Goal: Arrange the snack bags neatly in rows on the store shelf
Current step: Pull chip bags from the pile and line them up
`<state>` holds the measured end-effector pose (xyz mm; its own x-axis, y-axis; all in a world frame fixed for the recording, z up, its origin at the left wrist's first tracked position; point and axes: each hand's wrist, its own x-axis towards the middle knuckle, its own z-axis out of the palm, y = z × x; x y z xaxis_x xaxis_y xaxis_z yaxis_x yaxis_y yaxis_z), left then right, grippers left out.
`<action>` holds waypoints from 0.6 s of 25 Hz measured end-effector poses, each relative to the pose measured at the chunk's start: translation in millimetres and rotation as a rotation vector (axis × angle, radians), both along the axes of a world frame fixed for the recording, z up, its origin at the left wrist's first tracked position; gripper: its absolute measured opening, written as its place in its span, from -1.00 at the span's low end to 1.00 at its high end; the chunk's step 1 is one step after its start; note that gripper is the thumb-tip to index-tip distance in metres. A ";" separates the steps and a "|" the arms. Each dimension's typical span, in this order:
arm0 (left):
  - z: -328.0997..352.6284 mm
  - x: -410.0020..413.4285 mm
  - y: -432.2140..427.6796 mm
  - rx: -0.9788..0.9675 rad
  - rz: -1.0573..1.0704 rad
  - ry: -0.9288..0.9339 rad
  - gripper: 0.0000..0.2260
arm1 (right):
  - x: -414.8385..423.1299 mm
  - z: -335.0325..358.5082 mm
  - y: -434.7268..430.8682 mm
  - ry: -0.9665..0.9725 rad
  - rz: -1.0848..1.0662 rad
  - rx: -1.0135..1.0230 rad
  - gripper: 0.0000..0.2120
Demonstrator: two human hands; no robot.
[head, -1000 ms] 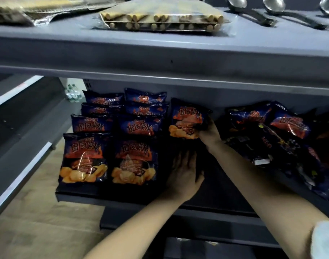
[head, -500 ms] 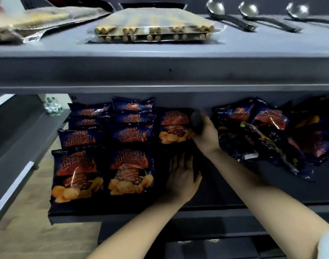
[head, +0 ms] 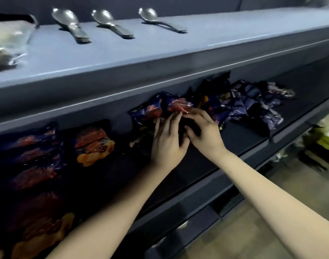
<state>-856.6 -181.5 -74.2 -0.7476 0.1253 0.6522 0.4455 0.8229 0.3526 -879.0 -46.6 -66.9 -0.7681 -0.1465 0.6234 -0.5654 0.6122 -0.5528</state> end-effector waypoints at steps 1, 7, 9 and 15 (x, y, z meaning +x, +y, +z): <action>5.5 -5.0 12.4 -0.028 -0.029 0.001 -0.48 | 0.8 -2.7 16.2 -0.039 -0.036 0.028 -0.63; 6.6 -36.7 70.7 -0.415 -0.133 -0.570 -0.38 | -1.6 -35.2 83.8 -0.468 -0.048 0.254 -0.31; 0.0 -46.0 75.9 -0.483 -0.159 -0.632 -0.46 | -2.0 -51.3 87.1 -0.569 -0.030 0.332 -0.25; -9.3 -53.2 76.8 -0.370 -0.250 -0.687 -0.56 | -9.3 -71.2 75.5 -0.640 -0.218 0.416 -0.28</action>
